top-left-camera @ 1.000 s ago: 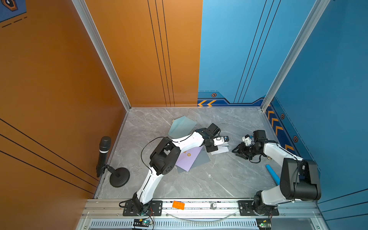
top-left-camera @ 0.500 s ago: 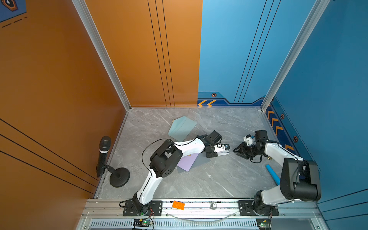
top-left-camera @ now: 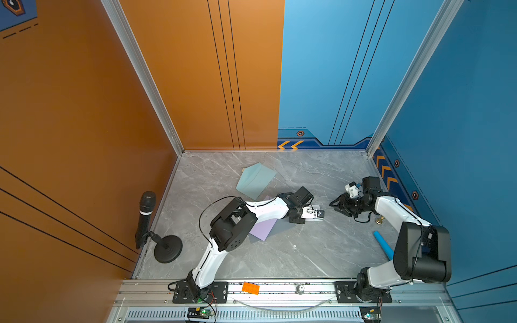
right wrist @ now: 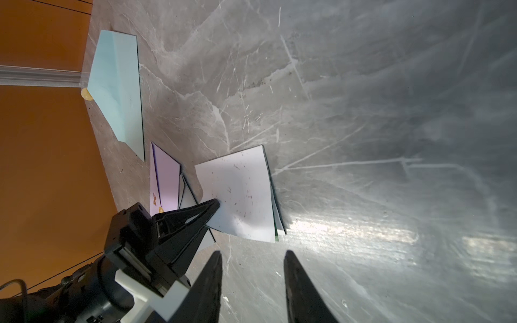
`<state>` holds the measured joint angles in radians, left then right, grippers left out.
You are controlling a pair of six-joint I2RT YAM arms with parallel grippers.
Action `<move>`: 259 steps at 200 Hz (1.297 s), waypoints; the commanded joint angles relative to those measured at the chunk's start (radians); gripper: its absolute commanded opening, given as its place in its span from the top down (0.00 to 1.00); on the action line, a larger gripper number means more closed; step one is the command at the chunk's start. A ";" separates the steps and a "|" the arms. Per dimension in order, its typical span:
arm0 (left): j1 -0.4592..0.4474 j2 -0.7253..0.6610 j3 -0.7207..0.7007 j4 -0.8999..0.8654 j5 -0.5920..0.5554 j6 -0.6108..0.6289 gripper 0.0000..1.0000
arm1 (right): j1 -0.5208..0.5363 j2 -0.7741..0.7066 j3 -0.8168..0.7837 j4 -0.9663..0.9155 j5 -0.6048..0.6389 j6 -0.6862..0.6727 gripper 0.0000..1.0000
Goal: Fold the letter paper in half and place it into the envelope
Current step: Fold the letter paper at the center of the board.
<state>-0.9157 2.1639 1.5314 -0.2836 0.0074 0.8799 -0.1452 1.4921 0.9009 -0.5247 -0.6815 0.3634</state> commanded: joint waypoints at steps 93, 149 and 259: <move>-0.013 -0.002 -0.069 0.130 0.121 0.259 1.00 | 0.093 0.137 0.194 -0.084 -0.050 0.064 0.71; -0.015 0.004 -0.140 0.272 0.140 0.311 1.00 | 0.203 0.325 0.291 -0.068 0.008 0.089 0.90; -0.010 0.008 -0.162 0.307 0.162 0.278 1.00 | 0.306 0.530 0.392 0.014 0.033 0.170 0.94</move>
<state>-0.9176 2.1612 1.3876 0.0631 0.1352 1.1702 0.1467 1.9999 1.2709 -0.5152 -0.6765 0.5182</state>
